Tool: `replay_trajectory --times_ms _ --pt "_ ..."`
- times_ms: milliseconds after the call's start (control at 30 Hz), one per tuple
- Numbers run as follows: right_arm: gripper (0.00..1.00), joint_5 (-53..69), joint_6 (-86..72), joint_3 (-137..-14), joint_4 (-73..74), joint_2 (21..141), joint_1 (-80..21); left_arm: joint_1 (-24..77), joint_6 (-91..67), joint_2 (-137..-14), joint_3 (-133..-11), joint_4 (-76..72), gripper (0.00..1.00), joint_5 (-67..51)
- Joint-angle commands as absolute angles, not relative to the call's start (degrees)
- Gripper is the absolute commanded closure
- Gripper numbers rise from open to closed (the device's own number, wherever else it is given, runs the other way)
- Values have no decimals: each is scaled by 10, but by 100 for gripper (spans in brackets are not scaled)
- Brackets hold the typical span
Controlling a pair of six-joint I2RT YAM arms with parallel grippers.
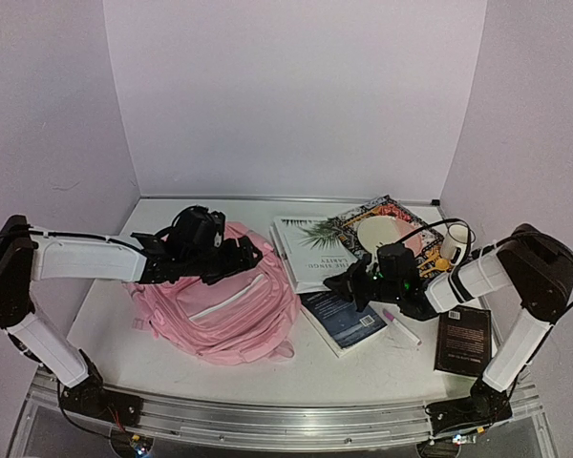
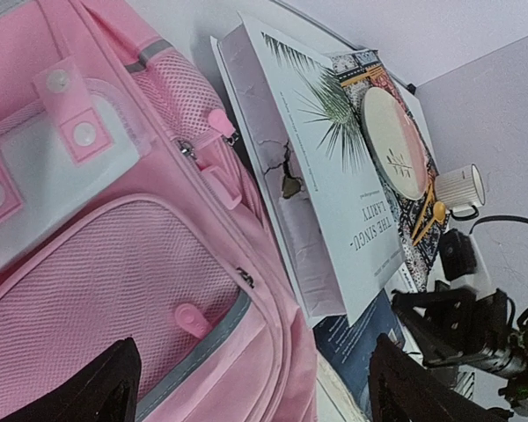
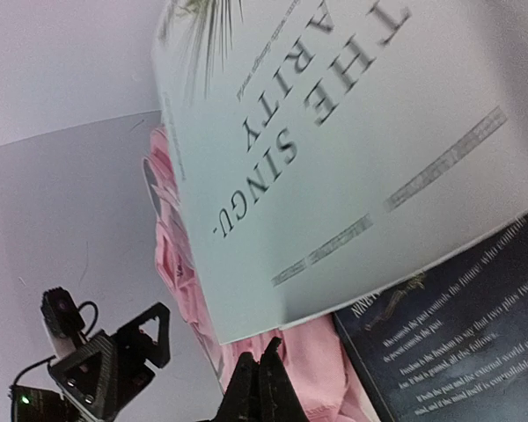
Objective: Pack the student bag
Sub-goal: Adjust the book at the corner of the board.
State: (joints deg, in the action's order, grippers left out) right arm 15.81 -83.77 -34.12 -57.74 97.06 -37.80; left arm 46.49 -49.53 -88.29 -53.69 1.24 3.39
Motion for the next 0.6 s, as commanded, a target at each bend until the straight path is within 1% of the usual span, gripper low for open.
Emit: replay_trajectory --times_ms 0,100,167,300,433,500,567 --pt "100 156 -811 -330 -623 956 -381 462 -487 -925 -589 -24 13 -19" --pt "90 155 -779 -328 -594 940 -379 462 -478 -945 -603 -23 17 -31" --pt "80 149 -736 -336 -541 913 -374 462 -472 -955 -611 -22 19 -40" --pt "60 129 -657 -356 -418 858 -349 462 -461 -969 -624 -22 20 -45" --pt "46 125 -605 -356 -351 823 -305 462 -444 -993 -651 -11 20 -51" --pt "37 134 -582 -355 -341 823 -285 462 -437 -1007 -670 -4 20 -54" --pt "32 156 -568 -358 -340 835 -267 462 -432 -1020 -683 -4 21 -58"
